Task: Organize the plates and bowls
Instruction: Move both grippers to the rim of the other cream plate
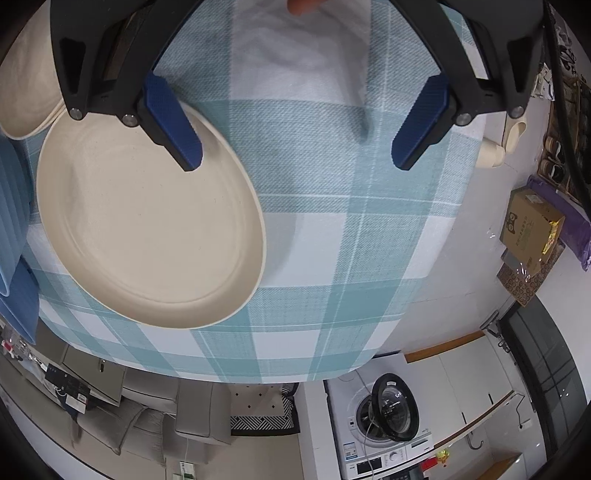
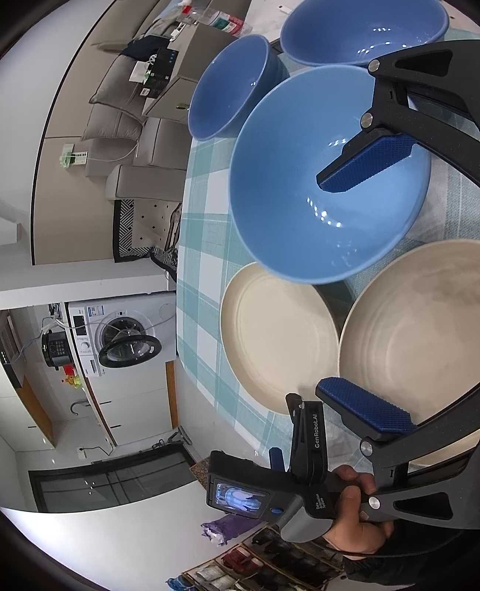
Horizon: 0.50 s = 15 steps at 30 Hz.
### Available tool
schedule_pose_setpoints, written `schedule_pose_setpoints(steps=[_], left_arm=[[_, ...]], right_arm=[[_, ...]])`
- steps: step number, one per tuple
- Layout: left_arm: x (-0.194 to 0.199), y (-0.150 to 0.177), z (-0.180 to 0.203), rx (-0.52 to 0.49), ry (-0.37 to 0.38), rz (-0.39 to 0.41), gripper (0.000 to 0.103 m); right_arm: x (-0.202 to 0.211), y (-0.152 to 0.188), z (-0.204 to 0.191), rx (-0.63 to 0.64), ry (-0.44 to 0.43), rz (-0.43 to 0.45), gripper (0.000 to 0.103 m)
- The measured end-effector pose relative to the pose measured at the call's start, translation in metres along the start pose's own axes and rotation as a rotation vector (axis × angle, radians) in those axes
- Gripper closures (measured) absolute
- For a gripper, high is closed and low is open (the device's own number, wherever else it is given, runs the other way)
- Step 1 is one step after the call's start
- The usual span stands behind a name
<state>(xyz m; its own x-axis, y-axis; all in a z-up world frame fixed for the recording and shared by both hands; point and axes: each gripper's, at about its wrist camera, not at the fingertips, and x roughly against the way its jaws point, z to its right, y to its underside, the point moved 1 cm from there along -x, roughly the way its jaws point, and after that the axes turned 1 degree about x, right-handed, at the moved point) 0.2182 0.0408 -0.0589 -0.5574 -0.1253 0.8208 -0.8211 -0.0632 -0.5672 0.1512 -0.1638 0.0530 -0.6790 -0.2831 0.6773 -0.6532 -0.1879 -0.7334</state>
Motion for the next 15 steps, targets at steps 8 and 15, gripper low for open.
schedule_pose_setpoints(steps=[8,15], left_arm=[[0.003,0.012,-0.027,0.033,0.008,-0.007,0.000],[0.004,0.020,-0.048,0.052,0.010,-0.011,0.000]], right_arm=[[-0.015,-0.012,-0.022,0.040,-0.021,-0.012,0.001],[-0.034,-0.023,-0.039,0.078,-0.022,-0.030,0.001]])
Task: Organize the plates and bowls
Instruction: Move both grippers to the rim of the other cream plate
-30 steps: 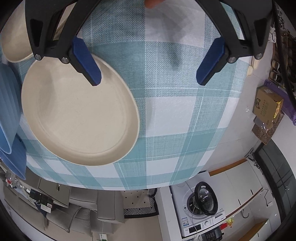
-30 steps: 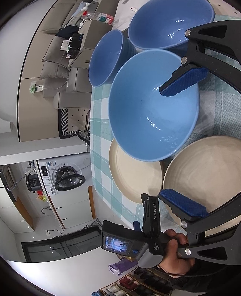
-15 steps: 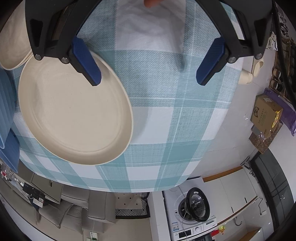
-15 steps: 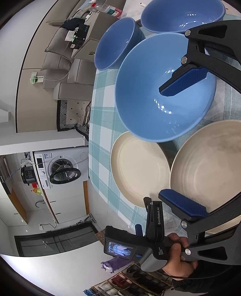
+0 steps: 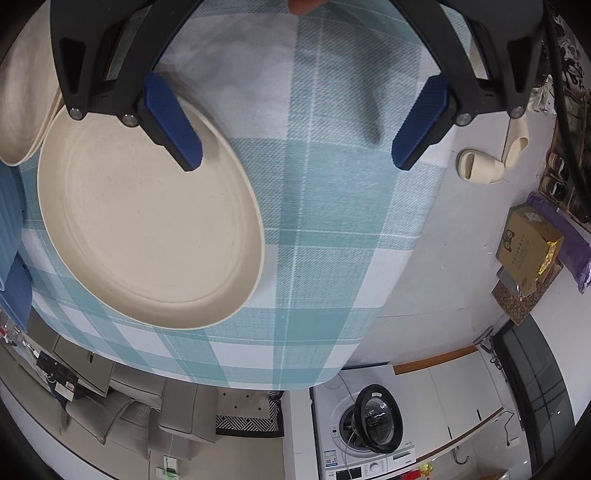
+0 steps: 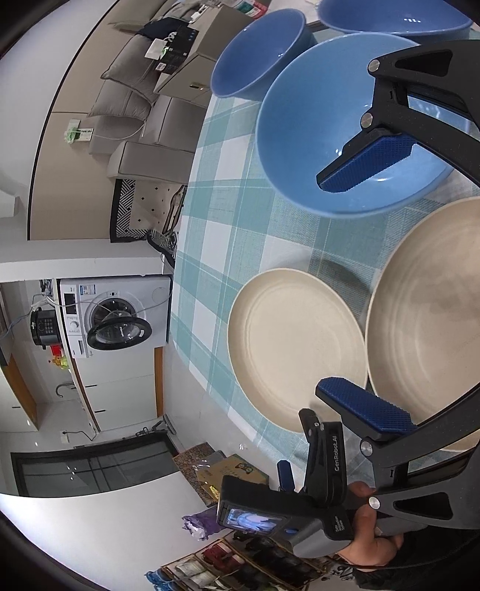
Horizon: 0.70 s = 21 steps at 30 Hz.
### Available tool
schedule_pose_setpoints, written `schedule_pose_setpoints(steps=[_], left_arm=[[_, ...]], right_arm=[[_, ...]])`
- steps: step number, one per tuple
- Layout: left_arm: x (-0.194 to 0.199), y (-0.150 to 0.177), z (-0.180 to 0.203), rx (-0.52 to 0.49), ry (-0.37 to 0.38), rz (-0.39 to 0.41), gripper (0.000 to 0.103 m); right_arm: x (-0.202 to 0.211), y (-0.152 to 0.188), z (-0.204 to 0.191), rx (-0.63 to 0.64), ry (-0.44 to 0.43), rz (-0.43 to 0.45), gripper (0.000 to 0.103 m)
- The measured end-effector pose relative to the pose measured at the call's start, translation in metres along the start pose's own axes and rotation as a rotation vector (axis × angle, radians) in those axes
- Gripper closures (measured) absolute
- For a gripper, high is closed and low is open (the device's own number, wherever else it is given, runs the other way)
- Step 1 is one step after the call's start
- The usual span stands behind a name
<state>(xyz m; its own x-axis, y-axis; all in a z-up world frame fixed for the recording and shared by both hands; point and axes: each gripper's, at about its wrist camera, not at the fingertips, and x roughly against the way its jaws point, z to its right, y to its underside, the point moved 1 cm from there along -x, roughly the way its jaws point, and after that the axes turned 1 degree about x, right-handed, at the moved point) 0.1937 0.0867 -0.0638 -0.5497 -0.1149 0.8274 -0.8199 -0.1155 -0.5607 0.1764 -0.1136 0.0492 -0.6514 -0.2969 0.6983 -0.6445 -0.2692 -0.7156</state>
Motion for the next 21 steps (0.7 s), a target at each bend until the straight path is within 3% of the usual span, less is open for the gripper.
schedule_pose_setpoints(steps=[9,13,21], left_arm=[[0.001,0.005,-0.017,0.009,0.014,0.006,0.000],[0.001,0.007,-0.022,0.027,0.037,0.006,0.000],[0.002,0.009,-0.029,0.038,0.056,0.004,0.000]], right_arm=[[-0.024,-0.013,-0.013,0.035,0.002,-0.043,0.001],[-0.026,-0.017,-0.022,0.089,0.058,-0.031,0.001],[-0.040,-0.026,-0.035,0.103,0.000,-0.064,0.001]])
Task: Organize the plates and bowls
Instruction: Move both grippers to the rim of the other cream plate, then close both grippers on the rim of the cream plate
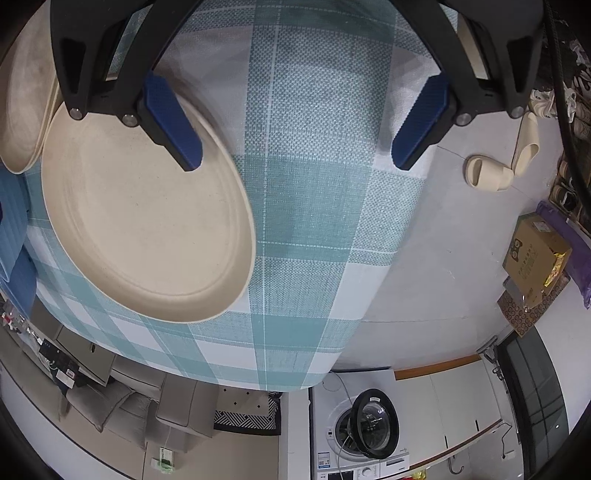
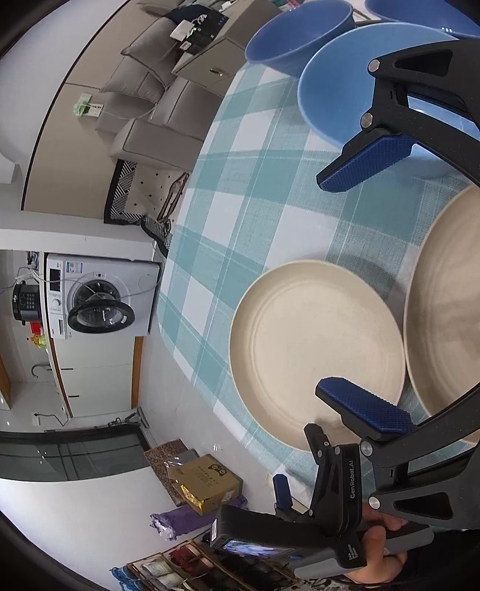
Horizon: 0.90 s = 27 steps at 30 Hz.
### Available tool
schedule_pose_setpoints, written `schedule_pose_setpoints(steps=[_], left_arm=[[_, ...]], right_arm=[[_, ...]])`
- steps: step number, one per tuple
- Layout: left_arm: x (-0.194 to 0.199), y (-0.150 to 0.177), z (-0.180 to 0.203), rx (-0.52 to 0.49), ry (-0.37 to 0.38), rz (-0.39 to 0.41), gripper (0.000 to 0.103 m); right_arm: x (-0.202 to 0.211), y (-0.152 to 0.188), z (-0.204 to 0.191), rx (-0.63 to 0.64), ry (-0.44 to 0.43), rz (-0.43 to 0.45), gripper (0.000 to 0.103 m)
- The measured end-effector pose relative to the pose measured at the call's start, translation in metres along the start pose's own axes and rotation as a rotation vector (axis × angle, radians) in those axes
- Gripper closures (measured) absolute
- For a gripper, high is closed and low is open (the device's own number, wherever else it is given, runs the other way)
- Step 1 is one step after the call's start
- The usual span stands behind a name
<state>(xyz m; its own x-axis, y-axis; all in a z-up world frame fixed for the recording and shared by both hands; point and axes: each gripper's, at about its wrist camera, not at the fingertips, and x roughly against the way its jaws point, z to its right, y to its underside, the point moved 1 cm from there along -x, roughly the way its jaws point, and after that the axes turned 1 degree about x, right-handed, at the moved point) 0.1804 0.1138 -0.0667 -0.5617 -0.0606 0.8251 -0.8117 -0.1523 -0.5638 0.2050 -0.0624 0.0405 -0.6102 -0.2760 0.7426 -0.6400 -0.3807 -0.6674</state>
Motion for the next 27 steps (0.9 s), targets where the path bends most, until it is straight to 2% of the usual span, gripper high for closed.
schedule_pose_setpoints(steps=[5,9,14,16,20,22,23,27], left_arm=[[0.000,0.001,-0.001,0.008,0.012,0.001,0.002],[0.002,0.002,0.002,-0.002,0.034,0.002,0.009],[0.003,0.002,0.005,-0.014,0.044,0.007,0.013],[0.004,0.003,0.006,-0.020,0.059,0.008,0.019],[0.006,0.003,0.012,-0.043,0.065,0.017,0.024],[0.007,0.004,0.012,-0.045,0.072,0.017,0.026],[0.006,0.003,0.013,-0.046,0.071,0.018,0.026],[0.008,0.004,0.012,-0.056,0.072,0.021,0.031]], right_arm=[[-0.017,-0.003,-0.008,0.009,-0.028,-0.036,0.001],[-0.035,-0.002,-0.010,0.014,-0.019,-0.076,0.003],[-0.048,0.000,-0.008,0.028,0.023,-0.115,0.010],[-0.051,0.001,-0.007,0.034,0.048,-0.121,0.013],[-0.056,0.000,-0.005,0.058,0.085,-0.127,0.017],[-0.057,-0.001,-0.006,0.075,0.102,-0.126,0.023],[-0.056,-0.001,-0.007,0.081,0.102,-0.125,0.028],[-0.058,-0.003,-0.012,0.097,0.085,-0.131,0.030]])
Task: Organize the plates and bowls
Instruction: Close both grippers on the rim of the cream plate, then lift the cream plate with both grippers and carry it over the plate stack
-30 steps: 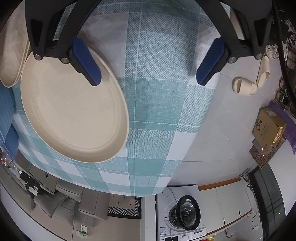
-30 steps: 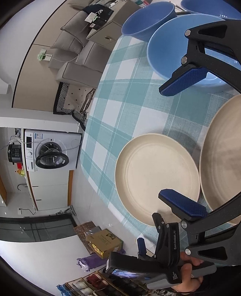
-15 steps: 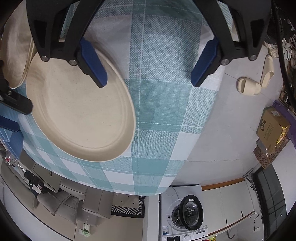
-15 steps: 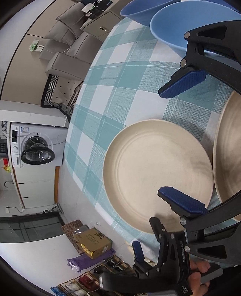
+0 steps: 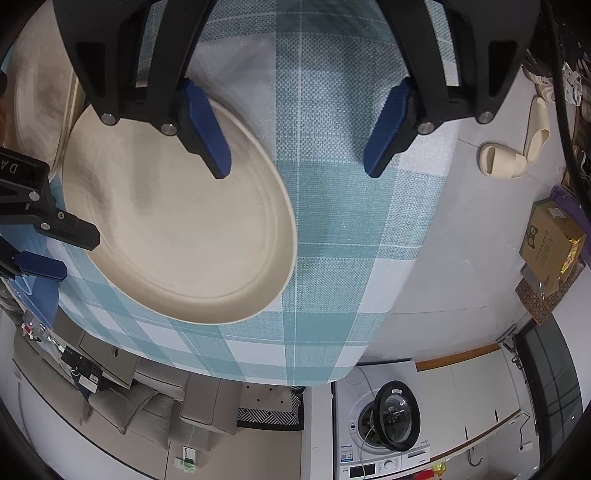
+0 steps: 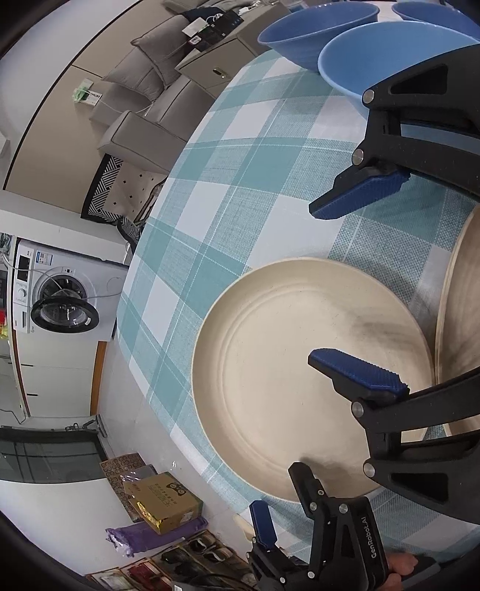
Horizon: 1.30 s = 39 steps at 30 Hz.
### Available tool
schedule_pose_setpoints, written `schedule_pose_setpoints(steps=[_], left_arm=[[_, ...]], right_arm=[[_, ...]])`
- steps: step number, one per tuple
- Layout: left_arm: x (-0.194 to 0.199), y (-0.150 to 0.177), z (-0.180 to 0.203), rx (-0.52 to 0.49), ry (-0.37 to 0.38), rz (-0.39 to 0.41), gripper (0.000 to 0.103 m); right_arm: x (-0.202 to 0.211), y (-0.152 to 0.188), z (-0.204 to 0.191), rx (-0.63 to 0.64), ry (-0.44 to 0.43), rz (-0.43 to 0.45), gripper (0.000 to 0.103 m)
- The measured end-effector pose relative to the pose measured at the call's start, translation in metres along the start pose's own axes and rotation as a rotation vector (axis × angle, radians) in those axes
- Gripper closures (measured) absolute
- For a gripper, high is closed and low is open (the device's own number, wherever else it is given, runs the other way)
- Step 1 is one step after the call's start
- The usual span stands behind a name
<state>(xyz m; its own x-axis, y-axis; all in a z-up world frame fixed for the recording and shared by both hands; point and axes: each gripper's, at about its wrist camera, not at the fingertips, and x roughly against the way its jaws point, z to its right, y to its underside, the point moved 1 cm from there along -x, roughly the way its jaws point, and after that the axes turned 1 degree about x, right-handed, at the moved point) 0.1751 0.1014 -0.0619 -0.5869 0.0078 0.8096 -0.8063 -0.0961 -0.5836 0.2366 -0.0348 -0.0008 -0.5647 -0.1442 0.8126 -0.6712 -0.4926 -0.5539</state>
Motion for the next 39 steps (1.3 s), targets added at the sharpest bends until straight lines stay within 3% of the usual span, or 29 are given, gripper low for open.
schedule_pose_setpoints(steps=[14,21,27,33,39], left_arm=[[0.003,0.002,-0.004,-0.009,0.039,0.011,0.050],[0.004,0.002,-0.001,-0.014,0.064,0.012,0.061],[0.004,0.003,0.001,-0.011,0.074,0.012,0.067],[0.005,0.003,0.006,-0.020,0.090,0.010,0.079],[0.006,0.003,0.008,-0.015,0.083,0.008,0.080]], right_arm=[[-0.022,0.003,-0.001,-0.020,-0.049,-0.068,0.042],[-0.028,0.007,-0.001,-0.024,-0.081,-0.087,0.060],[-0.027,0.007,0.001,-0.025,-0.047,-0.074,0.077],[-0.024,0.008,0.001,-0.025,-0.040,-0.058,0.080],[-0.021,0.009,0.001,-0.019,-0.041,-0.050,0.080]])
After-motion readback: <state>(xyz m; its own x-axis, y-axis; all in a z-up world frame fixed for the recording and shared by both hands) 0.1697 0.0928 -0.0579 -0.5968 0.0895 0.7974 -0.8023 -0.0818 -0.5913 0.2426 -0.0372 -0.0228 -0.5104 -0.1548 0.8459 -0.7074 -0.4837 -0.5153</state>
